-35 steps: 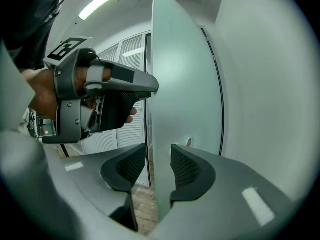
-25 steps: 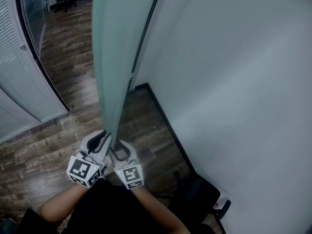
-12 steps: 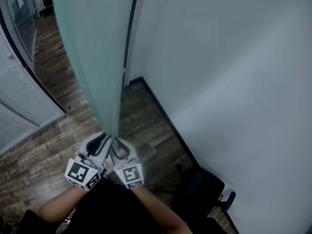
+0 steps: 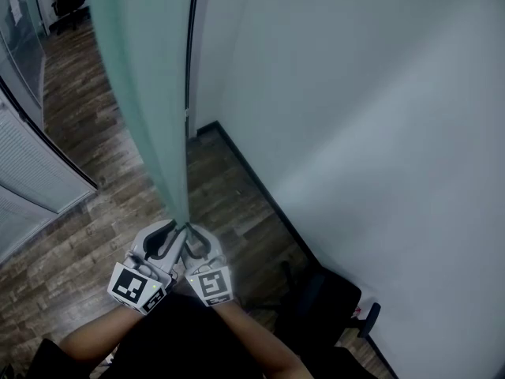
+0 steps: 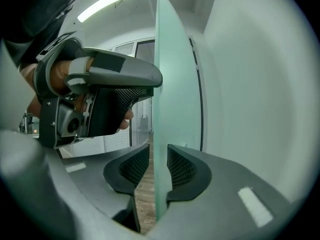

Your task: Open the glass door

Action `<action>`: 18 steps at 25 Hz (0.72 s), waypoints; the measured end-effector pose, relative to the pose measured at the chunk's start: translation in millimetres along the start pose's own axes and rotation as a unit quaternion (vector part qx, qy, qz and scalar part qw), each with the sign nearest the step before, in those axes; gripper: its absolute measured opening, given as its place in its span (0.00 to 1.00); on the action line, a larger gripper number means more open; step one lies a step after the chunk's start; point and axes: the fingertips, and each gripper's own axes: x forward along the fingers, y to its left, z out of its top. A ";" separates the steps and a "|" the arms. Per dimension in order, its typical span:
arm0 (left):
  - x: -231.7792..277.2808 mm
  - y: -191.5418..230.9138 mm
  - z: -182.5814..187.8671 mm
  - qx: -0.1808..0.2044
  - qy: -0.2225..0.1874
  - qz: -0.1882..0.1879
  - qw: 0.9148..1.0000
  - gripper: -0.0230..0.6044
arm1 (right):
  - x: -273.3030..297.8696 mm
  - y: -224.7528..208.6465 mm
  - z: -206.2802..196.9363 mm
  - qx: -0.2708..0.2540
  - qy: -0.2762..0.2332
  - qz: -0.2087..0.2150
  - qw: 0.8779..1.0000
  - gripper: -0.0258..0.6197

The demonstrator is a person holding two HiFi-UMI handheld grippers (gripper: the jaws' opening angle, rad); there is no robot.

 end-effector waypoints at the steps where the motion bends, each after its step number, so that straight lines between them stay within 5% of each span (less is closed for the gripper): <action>1: 2.2 -3.1 -0.1 0.001 0.000 -0.005 1.000 0.16 | -2.2 -3.2 -0.8 0.004 0.001 -0.003 1.000 0.21; 18: 46.3 -57.8 0.9 -0.027 -0.025 -0.081 0.996 0.15 | -41.2 -70.8 -7.9 0.024 -0.017 -0.055 0.998 0.15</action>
